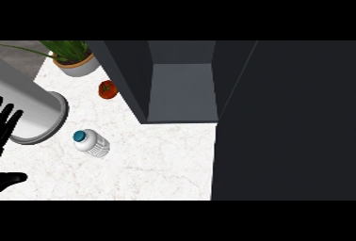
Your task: Pick up the bottled water, place it into the cabinet and close the cabinet
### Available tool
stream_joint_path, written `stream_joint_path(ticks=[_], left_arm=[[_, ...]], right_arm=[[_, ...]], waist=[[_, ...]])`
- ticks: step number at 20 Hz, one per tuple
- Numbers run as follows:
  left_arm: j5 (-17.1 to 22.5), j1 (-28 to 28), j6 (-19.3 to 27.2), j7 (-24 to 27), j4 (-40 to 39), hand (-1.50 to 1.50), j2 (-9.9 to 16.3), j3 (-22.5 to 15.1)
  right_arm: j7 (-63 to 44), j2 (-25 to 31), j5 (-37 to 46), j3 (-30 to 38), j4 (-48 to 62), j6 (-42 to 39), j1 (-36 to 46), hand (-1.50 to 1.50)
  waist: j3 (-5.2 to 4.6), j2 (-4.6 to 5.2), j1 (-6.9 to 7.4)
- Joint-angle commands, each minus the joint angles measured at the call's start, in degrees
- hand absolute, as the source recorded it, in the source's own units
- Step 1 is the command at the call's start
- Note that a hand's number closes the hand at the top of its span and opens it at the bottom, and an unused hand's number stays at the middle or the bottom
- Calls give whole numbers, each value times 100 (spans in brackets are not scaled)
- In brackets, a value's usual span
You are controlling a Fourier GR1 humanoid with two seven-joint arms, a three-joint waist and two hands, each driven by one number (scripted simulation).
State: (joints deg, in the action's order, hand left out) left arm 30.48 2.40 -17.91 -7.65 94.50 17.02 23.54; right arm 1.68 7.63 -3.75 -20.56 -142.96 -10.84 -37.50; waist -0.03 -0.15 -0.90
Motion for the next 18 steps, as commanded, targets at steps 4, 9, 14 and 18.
stream_joint_path(ticks=[4,9,14,18], left_arm=[[-267,-353,-408,263,-1342,-150,-120,-333],[-643,-813,-510,959,-2786,-150,-276,-334],[-1081,-1110,-799,1877,-4066,-150,-99,-247],[-1355,-1283,-1046,2593,-4853,-150,-179,-349]], right_arm=[[-174,335,6,-205,-1229,-61,-763,-150],[429,444,19,-159,-936,-120,-997,-150],[248,377,337,-489,-1144,190,-922,-150],[742,701,410,-569,-1194,20,-1558,-150]], waist=[[-4,-1,-80],[-4,9,-92],[-15,35,-63],[-17,16,-138]])
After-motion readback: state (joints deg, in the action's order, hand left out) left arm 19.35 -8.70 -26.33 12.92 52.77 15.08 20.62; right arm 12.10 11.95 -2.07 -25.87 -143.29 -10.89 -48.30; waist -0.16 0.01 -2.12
